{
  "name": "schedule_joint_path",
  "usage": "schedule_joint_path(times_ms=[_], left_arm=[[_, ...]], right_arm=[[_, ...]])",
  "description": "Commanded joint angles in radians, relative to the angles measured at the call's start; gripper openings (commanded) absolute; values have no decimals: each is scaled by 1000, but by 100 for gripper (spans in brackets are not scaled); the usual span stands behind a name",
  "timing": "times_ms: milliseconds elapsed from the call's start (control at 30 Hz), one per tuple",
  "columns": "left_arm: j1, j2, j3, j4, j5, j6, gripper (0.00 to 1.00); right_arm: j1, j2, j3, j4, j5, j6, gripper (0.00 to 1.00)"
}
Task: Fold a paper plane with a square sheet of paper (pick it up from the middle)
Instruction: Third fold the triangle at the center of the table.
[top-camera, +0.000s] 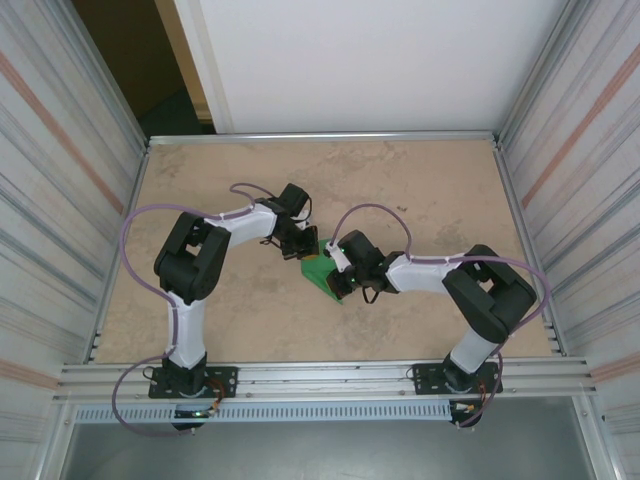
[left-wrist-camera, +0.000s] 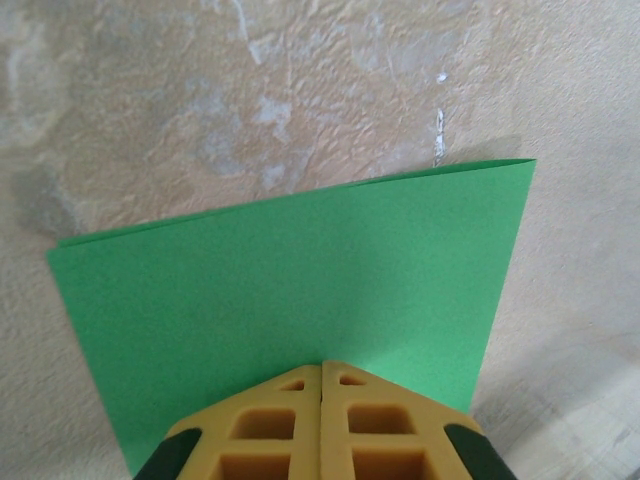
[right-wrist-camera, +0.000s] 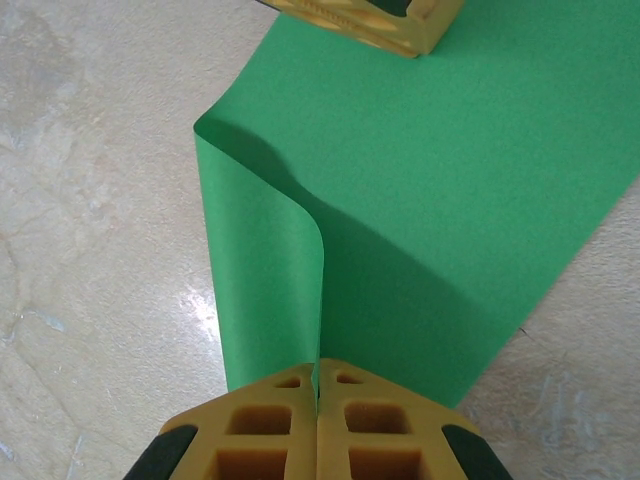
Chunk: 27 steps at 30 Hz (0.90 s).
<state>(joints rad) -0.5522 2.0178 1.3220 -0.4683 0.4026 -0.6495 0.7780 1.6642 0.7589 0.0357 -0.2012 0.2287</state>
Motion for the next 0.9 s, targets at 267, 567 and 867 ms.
schedule_joint_path(times_ms=[267,567,867], left_arm=[[-12,31,8,-36,0,22,6],[-11,7,17,-44,1,22,6],[-8,-25,75,-105,-80,61,12]], right_arm=[[-5,26,25,-38,17,17,0],[-6,32,26,-46,20,18,0],[-8,34,24,-43,15,20,0]])
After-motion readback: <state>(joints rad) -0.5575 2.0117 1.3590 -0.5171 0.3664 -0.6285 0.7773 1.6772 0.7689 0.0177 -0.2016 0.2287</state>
